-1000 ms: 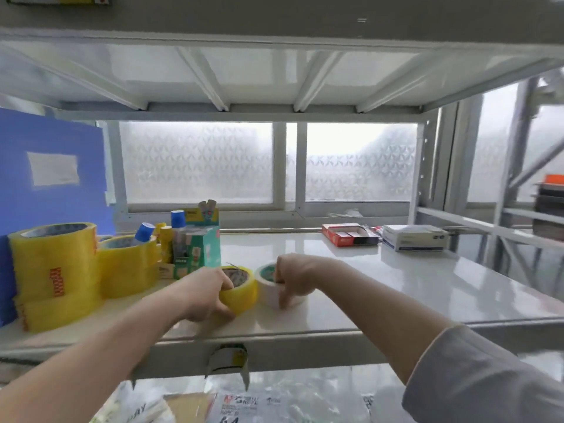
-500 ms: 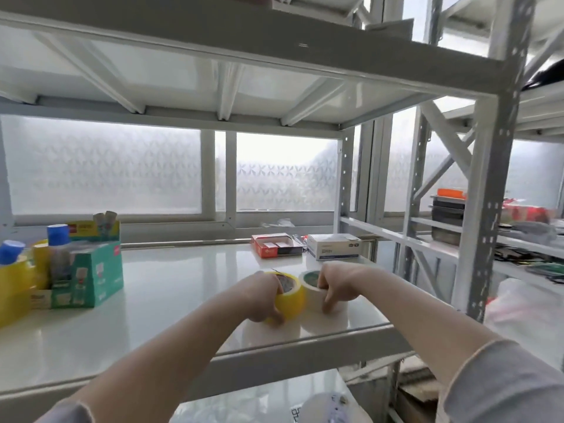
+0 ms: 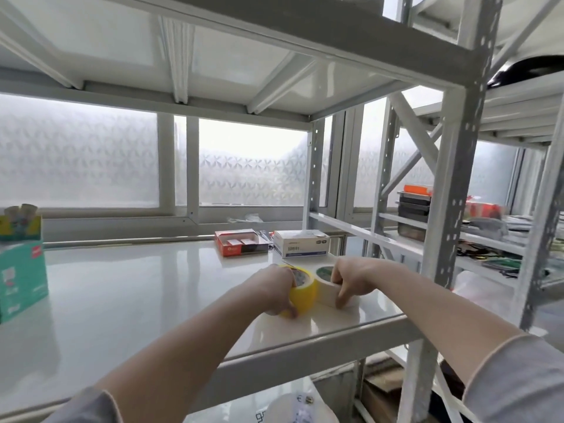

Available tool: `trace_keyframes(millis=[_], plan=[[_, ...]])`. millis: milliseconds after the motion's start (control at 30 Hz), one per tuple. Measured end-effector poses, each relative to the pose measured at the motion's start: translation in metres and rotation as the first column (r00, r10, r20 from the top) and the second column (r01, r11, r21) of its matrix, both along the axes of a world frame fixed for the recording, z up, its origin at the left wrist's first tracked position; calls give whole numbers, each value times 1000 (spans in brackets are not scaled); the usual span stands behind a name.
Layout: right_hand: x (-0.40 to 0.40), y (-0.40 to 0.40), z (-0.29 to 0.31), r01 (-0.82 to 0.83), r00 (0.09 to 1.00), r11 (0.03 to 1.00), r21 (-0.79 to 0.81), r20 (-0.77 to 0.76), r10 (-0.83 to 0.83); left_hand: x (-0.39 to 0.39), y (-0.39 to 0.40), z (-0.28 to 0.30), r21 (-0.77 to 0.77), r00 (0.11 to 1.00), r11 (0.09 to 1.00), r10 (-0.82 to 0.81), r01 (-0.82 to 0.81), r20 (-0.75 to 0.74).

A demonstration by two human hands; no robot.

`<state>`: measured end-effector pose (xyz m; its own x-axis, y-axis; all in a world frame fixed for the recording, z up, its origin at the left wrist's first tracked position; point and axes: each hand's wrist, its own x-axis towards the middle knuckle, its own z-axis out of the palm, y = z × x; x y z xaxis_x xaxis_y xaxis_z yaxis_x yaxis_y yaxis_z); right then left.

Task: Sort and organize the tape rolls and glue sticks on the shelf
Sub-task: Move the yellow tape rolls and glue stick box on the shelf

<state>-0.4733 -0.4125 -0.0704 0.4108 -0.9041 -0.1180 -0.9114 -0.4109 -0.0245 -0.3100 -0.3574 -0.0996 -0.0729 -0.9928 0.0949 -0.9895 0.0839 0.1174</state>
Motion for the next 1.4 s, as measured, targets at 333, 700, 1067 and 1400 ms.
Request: trace_keyframes(millis=[333,700,1067,1400], plan=[[0,1,10,4,999,1000,-24,-32,-5,-2,2,11,-52,997,996,-72,72,6],[169,82,59,-324,937,932,-160,79,339,157,126,66,-70,978,980,191,-186,80],[362,159,35,-510,812,851,-125,255,525,329,281,57,-95,783,790,613,-606,104],[432,121,-12,-516,726,855,52,556,405,364,234,47,-78,649,727,651,-682,395]])
